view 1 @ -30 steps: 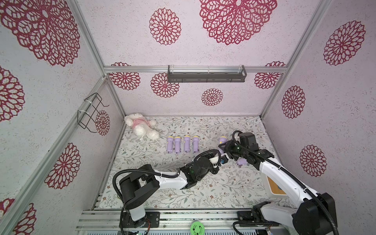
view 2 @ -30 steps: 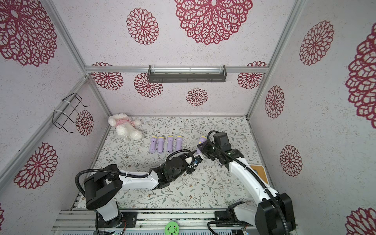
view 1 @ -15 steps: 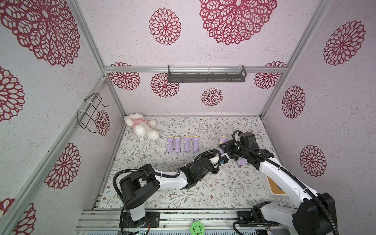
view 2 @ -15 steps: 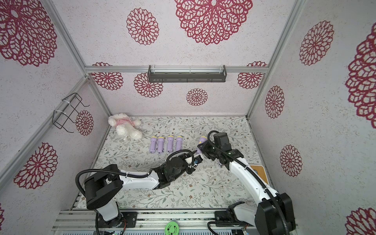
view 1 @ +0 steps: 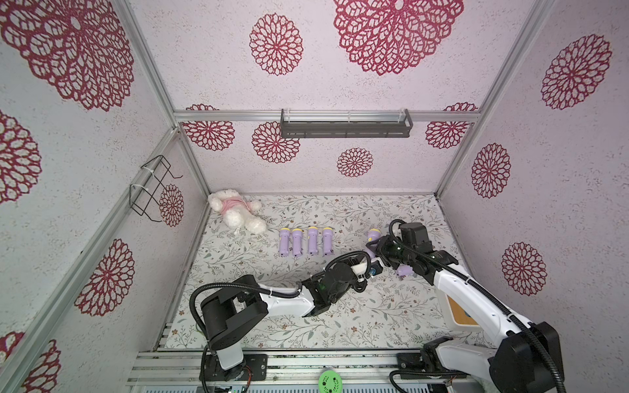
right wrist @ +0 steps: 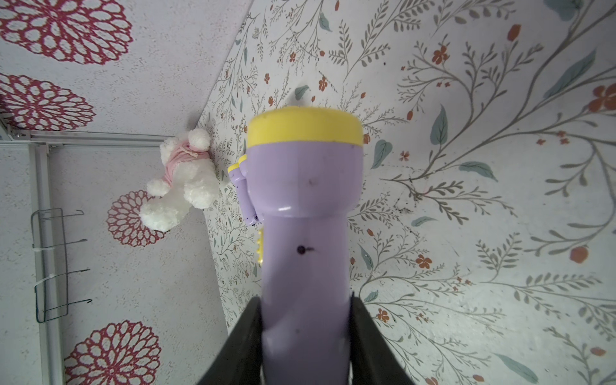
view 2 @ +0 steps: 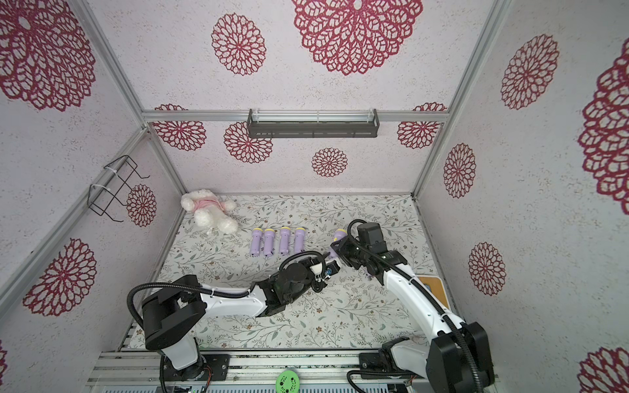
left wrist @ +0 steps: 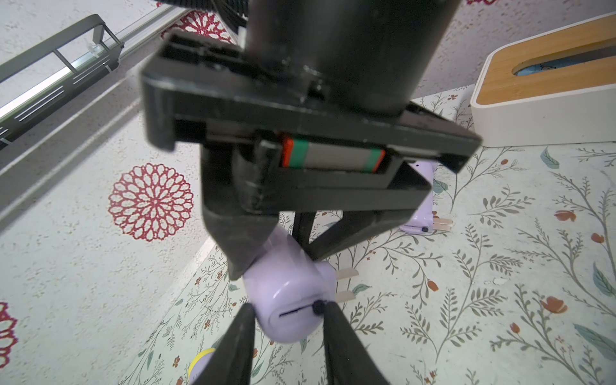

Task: Close the plug at the bottom of the flashlight
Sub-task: Close the plug of the flashlight.

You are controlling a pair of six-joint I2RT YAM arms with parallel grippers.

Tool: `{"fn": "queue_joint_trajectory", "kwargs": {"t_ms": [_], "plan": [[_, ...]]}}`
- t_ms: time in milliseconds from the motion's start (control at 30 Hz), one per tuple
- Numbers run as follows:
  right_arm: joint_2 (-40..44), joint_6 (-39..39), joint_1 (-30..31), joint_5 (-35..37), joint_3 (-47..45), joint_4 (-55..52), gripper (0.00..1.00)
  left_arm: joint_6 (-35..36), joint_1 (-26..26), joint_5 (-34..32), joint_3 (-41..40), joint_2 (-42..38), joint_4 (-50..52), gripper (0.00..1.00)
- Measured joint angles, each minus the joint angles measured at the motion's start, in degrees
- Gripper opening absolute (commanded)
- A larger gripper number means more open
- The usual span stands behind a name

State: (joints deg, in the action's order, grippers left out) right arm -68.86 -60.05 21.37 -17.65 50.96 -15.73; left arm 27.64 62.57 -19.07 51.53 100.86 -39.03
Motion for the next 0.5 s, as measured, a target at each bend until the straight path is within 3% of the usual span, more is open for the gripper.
{"fn": "queue_joint_trajectory", "kwargs": {"t_ms": [500], "plan": [[0.0,0.0,-0.1,0.1,0.0,0.1,0.00,0.9,0.4,-1.2,0.6,0.0,0.8,0.32]]}}
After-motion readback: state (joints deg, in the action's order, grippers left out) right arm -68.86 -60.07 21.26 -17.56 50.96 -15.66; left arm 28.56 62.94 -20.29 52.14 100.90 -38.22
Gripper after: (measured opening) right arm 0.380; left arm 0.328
